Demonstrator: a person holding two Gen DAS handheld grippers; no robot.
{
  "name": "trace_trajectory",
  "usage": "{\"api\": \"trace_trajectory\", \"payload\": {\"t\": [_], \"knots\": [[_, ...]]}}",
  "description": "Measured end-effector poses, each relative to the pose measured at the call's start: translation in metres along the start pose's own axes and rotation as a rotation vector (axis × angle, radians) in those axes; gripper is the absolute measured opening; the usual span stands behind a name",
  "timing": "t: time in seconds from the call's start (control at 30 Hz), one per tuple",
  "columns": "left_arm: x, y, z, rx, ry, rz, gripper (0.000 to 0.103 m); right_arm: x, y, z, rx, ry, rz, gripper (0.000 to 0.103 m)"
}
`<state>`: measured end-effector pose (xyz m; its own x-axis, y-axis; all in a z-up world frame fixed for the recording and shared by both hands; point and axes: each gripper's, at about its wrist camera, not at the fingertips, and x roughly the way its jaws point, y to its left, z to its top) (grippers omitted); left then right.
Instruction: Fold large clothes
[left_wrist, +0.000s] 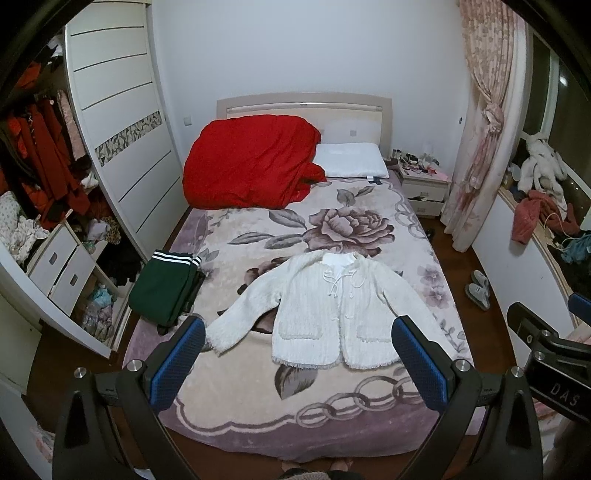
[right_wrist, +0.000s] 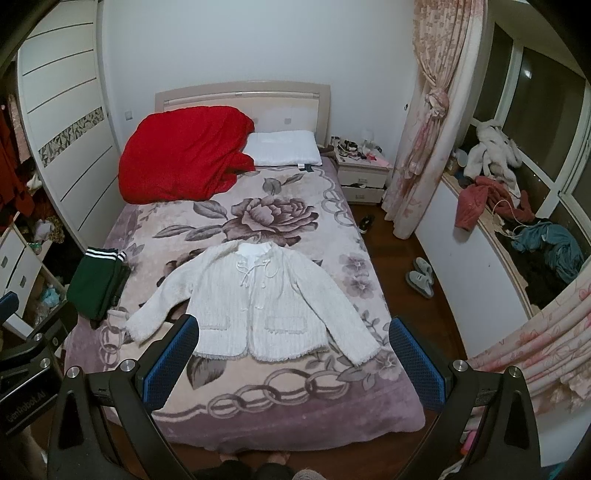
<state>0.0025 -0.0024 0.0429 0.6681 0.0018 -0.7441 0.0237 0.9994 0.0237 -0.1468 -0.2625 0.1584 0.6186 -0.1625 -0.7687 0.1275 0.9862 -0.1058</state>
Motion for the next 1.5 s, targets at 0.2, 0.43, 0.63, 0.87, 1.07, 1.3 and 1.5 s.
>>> {"api": "trace_trajectory", "payload": {"t": [0.2,0.43,0.63,0.87,1.07,1.3,1.5], "knots": [[-0.002,0.0,-0.003,-0.002,-0.013,-0.003,0.103,-0.006,0.001,0.009,0.0,-0.005,-0.003,0.103],[-0.003,0.001,-0.003,-0.002,-0.013,-0.003,0.103,-0.006,0.0,0.002,-0.001,-0.008,-0.001,0.103],[-0.002,0.0,-0.003,-0.004,-0.019,-0.002,0.103,-0.011,-0.001,0.011,0.0,-0.012,-0.002,0.103],[-0.002,0.0,-0.002,-0.005,-0.024,-0.003,0.103,-0.01,-0.001,0.002,-0.002,-0.014,-0.002,0.103],[-0.002,0.0,0.001,-0.003,-0.03,-0.006,0.103,-0.01,-0.002,-0.001,0.001,-0.018,-0.002,0.103],[0.022,0.006,0.003,-0.011,-0.051,0.045,0.103,-0.011,-0.002,0.019,0.034,0.02,0.019,0.103],[0.117,0.012,-0.01,0.026,-0.053,0.165,0.103,0.069,-0.026,0.031,0.182,0.12,0.041,0.103]]}}
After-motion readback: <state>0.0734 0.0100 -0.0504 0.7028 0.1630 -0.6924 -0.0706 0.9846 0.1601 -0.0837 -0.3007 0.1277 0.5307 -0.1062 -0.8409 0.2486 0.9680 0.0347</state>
